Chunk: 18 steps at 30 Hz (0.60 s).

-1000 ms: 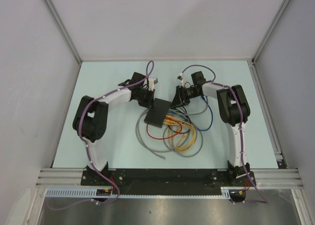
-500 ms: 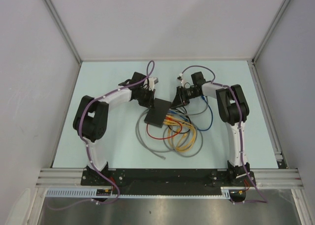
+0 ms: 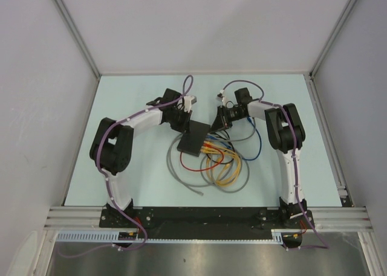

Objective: Pull the plug from the switch port

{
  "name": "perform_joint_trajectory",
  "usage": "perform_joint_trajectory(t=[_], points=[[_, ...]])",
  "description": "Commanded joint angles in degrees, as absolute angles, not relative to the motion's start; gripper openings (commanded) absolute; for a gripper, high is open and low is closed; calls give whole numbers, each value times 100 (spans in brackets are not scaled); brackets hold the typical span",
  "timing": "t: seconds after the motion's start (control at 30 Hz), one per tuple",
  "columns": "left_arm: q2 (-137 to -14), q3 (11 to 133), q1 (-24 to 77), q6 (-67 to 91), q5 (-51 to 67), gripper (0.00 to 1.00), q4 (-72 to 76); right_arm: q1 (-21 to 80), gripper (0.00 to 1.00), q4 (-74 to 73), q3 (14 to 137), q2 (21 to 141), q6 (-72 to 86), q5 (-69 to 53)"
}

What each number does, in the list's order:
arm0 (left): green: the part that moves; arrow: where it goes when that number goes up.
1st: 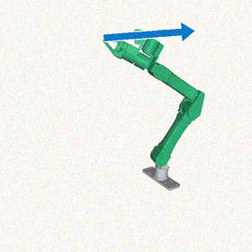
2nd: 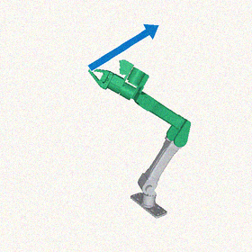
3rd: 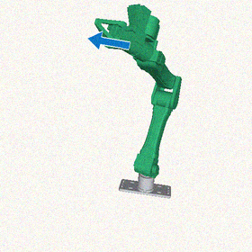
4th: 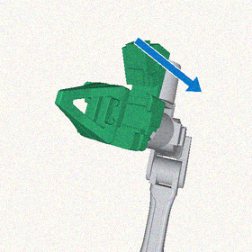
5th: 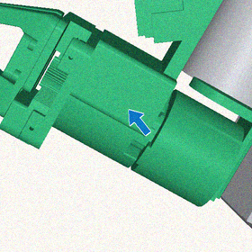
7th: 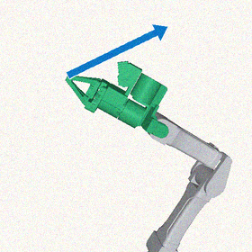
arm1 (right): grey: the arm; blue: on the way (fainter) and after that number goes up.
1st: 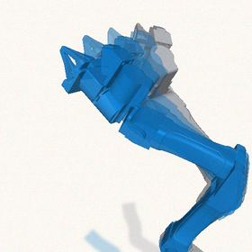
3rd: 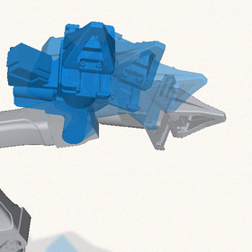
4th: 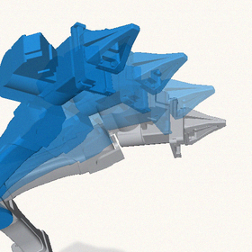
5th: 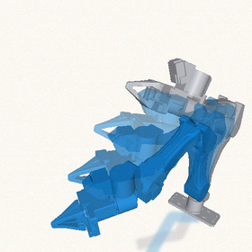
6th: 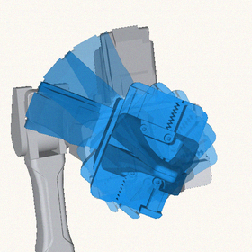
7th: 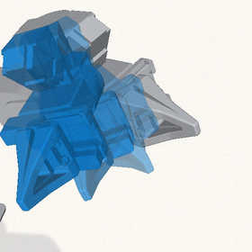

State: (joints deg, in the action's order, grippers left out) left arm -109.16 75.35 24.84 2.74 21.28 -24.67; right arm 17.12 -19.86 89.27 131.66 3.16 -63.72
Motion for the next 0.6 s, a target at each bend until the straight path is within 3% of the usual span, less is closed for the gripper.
perform_joint_trajectory(t=[0.0, 0.13, 0.57], points=[[-10460, 7401, 2558, -499, 2644, 0, -2830, 1749, 3, -2047, 9158, 13368, 79, -6354], [-10152, 7103, 2566, -685, 3085, 4, -2909, 1731, 0, -2109, 9167, 13403, 9, -6328], [-10406, 6812, 2883, -730, 2224, 0, -2909, 1723, 0, -2425, 9246, 13272, -369, -5942]])
